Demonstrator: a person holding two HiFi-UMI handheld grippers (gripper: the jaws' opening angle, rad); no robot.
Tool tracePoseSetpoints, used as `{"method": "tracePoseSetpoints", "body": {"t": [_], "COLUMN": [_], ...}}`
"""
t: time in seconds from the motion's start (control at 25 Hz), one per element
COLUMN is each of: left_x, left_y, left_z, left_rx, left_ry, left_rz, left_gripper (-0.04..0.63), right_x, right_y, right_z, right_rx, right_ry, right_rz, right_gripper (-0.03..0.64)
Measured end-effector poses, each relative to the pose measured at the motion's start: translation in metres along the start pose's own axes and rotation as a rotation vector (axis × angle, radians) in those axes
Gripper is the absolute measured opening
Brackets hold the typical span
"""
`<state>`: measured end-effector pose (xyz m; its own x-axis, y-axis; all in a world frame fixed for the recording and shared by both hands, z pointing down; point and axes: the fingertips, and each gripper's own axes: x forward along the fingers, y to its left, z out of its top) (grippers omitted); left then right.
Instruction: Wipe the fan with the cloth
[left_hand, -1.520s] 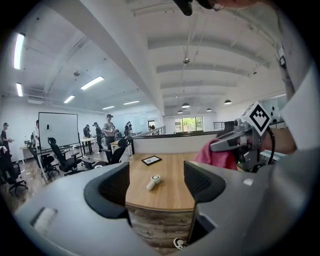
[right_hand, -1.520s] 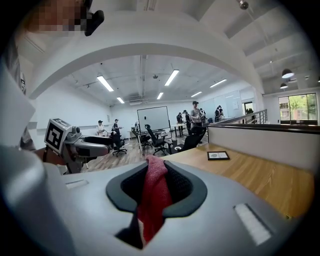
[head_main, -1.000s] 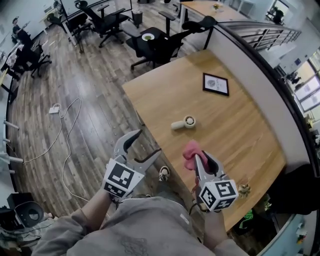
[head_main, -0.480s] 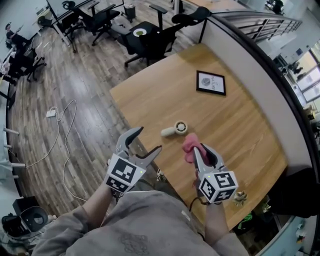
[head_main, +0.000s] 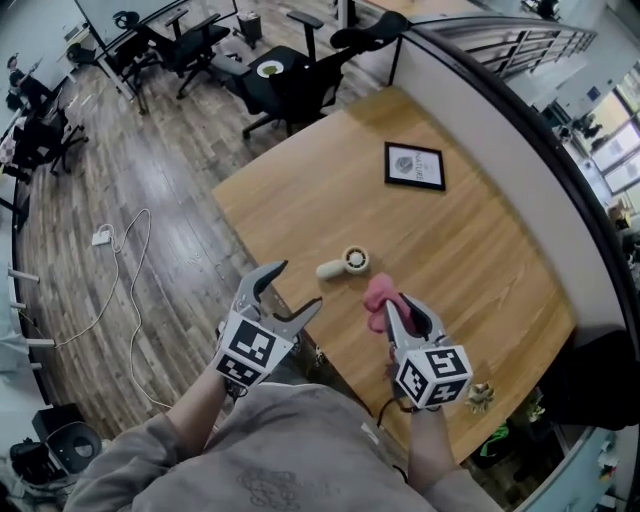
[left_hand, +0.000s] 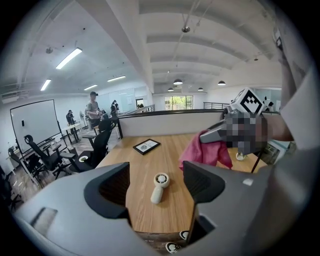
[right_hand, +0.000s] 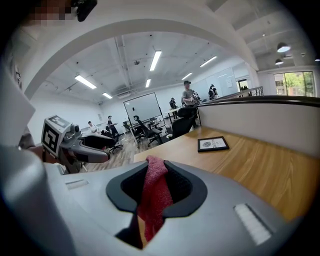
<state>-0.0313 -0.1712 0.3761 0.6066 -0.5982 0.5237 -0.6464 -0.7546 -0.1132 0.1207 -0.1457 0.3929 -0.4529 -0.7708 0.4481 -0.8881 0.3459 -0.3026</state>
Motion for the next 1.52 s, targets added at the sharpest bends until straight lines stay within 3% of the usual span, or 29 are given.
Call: {"method": "tracePoseSetpoints", "body": {"t": [0.44, 0.88, 1.52], "left_x": [0.028, 0.1, 0.203], "left_y": [0.01, 0.002, -0.008], "left_z": [-0.01, -0.073, -0.17], "left_rx": [0.027, 0.087, 0.048], "left_ry": [0.029, 0.136, 0.289], "left_rz": [-0.066, -0.188, -0.273], "left_gripper": [0.319, 0.321, 0.321], "right_x": [0.016, 0.042, 0.088], "right_y": [-0.007, -0.027, -0.05], "right_z": [-0.004, -0.023, -0.065], "right_rx": [0.042, 0.07, 0.147], "right_ry": [0.023, 0.074, 0.14], "right_rz": [-0.062, -0.127, -0.176], "right_gripper": [0.071, 0.071, 0.072]}}
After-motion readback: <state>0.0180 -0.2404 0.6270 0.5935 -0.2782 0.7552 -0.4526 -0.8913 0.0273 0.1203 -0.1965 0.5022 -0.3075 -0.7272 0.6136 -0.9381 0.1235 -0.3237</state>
